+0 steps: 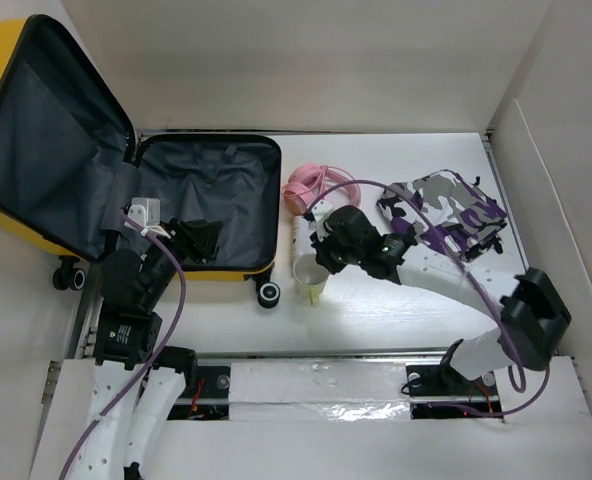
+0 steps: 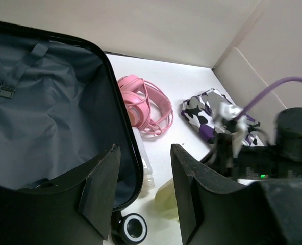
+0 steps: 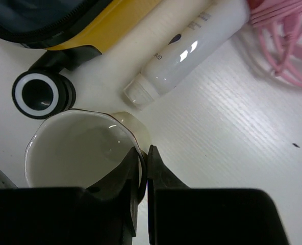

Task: Pack the luggage

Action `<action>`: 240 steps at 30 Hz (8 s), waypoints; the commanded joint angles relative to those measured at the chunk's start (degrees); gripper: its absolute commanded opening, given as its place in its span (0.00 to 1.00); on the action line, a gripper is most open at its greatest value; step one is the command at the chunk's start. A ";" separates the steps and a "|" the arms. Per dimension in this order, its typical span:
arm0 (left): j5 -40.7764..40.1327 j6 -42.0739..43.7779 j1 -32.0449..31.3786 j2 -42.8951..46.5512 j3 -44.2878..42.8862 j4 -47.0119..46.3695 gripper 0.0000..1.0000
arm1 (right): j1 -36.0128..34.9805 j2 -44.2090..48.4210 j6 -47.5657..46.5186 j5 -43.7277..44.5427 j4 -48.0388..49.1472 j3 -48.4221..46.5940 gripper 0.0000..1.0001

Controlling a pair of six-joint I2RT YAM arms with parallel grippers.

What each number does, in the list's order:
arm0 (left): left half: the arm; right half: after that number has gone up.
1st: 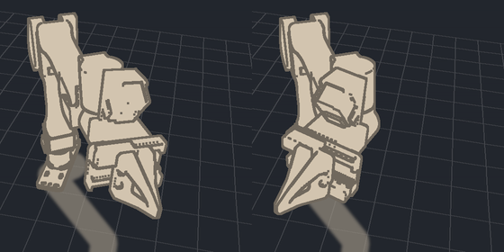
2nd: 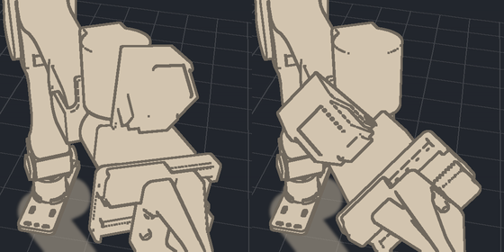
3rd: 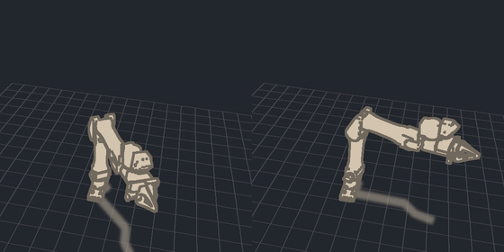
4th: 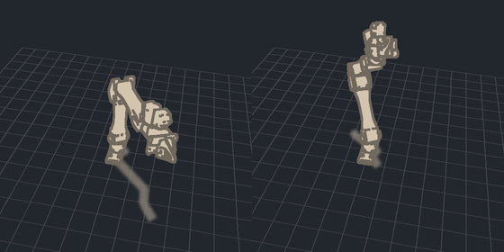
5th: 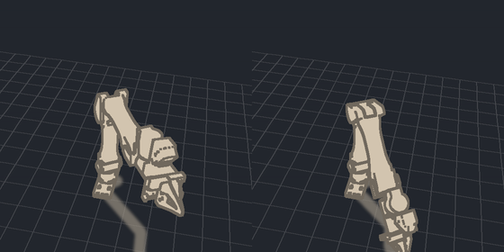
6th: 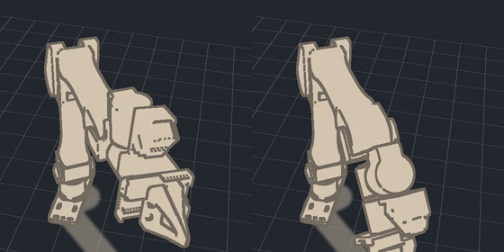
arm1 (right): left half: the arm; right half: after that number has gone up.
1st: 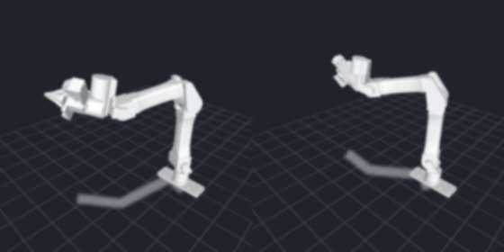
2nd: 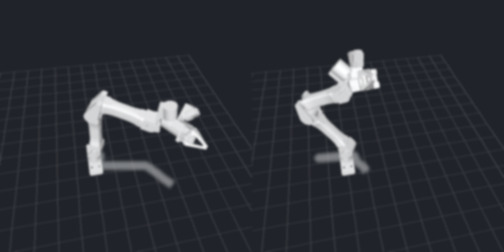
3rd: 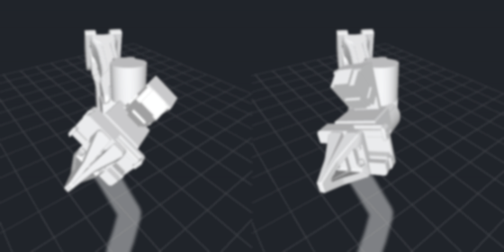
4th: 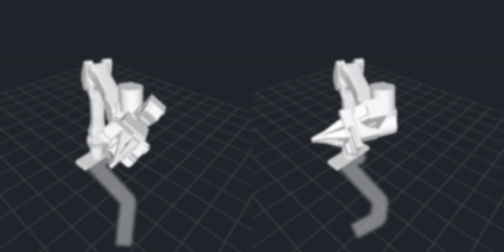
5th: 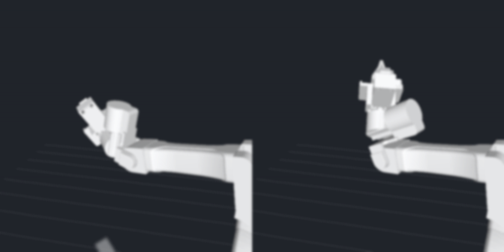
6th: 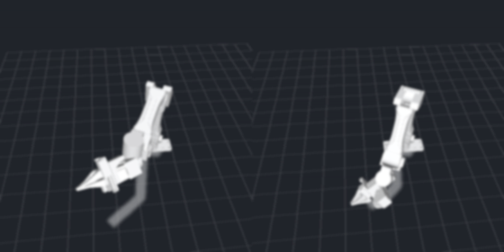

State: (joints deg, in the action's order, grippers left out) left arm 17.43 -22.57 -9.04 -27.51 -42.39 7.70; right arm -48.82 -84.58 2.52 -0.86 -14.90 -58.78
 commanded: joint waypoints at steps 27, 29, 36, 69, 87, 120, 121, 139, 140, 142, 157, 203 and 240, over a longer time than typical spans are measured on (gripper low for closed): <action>-6.97 -0.46 -1.25 2.90 -2.87 1.00 0.38 | -2.15 -42.94 -18.95 17.37 7.24 -65.76 0.00; -7.15 -0.46 -1.25 3.16 -2.78 1.08 0.38 | -3.03 -44.09 -22.38 19.57 8.73 -64.27 0.00; -6.62 -0.55 -1.25 2.37 -2.70 0.73 0.38 | -6.11 -41.64 -23.27 21.44 16.91 -51.29 0.00; -5.30 -0.55 -1.25 1.58 -1.99 -0.06 0.38 | 4.08 -20.09 12.50 7.45 30.45 -5.37 0.76; -5.21 -0.46 -1.25 1.75 -2.08 0.03 0.38 | 4.61 -24.67 17.60 9.30 32.56 -2.39 0.55; -6.45 -0.37 -1.25 2.63 -2.34 0.56 0.38 | 1.00 -7.64 10.93 0.60 32.39 -7.76 0.47; -6.53 -0.29 -1.25 2.72 -2.43 0.56 0.38 | 1.00 -6.66 9.88 0.51 32.04 -4.09 0.56; -5.30 -0.28 -1.25 2.02 -1.91 -0.06 0.38 | -2.33 -9.72 -0.42 -7.04 19.20 8.79 0.93; -5.39 -0.28 -1.25 2.02 -1.91 0.03 0.38 | -2.33 -10.86 -0.07 -7.39 19.81 8.08 0.90; -5.30 -0.37 -1.25 2.11 -1.91 0.03 0.38 | -2.86 -13.33 0.29 -7.84 20.69 6.94 0.85; -5.13 -0.28 -1.25 2.55 -2.17 0.12 0.38 | -0.75 1.77 0.29 0.60 9.10 3.96 0.18; -5.74 -0.37 -1.25 2.64 -2.17 0.38 0.38 | 19.44 -12.99 17.78 5.69 37.41 -2.05 0.45; -5.48 -0.46 -1.25 2.37 -2.17 0.12 0.38 | 31.50 -11.96 21.03 -0.46 35.63 -6.26 0.00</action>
State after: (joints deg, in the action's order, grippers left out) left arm 11.53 -22.98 -10.07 -24.97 -42.78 10.15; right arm -17.21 -106.41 20.82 1.45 8.99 -63.77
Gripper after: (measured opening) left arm 0.381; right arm 0.128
